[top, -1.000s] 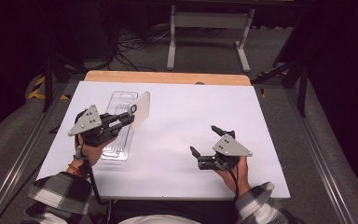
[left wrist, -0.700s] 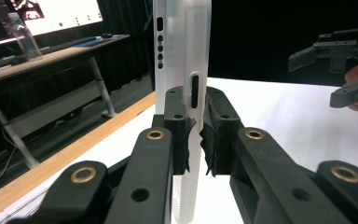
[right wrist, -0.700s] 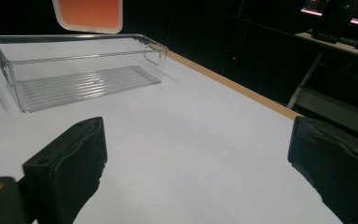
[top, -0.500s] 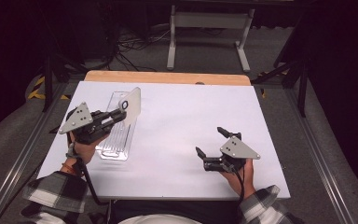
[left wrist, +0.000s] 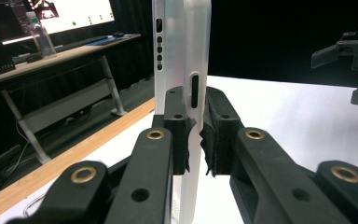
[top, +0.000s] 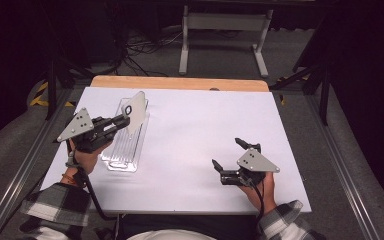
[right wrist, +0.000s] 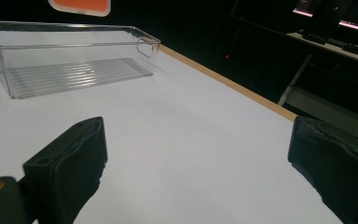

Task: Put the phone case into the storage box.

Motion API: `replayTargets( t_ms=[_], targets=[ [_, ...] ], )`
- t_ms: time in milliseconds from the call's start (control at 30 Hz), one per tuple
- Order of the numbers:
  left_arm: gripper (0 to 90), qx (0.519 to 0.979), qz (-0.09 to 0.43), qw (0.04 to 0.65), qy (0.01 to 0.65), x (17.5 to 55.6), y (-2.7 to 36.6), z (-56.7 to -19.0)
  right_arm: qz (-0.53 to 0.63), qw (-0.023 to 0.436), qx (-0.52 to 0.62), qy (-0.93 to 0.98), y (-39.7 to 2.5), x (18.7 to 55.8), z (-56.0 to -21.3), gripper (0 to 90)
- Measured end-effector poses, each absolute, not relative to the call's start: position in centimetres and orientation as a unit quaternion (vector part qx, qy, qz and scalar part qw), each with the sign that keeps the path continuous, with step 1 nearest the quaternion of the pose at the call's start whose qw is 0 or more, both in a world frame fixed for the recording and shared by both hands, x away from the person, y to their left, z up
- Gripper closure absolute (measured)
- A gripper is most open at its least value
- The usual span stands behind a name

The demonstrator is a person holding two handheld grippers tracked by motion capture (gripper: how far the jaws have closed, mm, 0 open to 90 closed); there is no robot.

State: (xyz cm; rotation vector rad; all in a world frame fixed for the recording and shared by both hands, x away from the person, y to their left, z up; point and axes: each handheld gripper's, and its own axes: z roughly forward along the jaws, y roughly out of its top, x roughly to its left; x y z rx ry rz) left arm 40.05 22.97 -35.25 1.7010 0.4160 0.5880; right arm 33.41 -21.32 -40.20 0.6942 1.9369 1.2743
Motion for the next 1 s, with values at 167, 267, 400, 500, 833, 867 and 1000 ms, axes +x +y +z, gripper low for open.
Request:
replayTargets(
  t_ms=[167,267,400,500,833,867,1000],
  targets=[
    [81.6,0.737,0.253,0.600,0.179,40.1,23.3,-35.2,0.492,0.354,0.269,0.749,-21.4,33.5,-40.2,5.1],
    [81.6,0.738,0.252,0.599,0.181,40.1,23.4,-35.2,0.492,0.353,0.268,0.749,-21.4,33.5,-40.3,5.1],
    [81.6,0.738,0.256,0.598,0.180,40.2,23.6,-35.2,0.490,0.354,0.267,0.750,-21.4,33.5,-40.3,5.1],
    [81.6,0.738,0.255,0.599,0.180,40.3,23.8,-35.2,0.491,0.354,0.268,0.750,-21.4,33.5,-40.3,5.1],
    [81.7,0.739,0.253,0.596,0.185,40.6,24.4,-35.3,0.483,0.352,0.263,0.757,-21.1,33.6,-40.5,5.2],
    [81.7,0.740,0.254,0.595,0.185,40.6,24.4,-35.3,0.482,0.352,0.263,0.758,-21.1,33.6,-40.5,5.2],
    [81.6,0.744,0.251,0.591,0.185,40.8,24.5,-35.4,0.481,0.353,0.263,0.758,-21.1,33.6,-40.5,5.2]
  ],
)
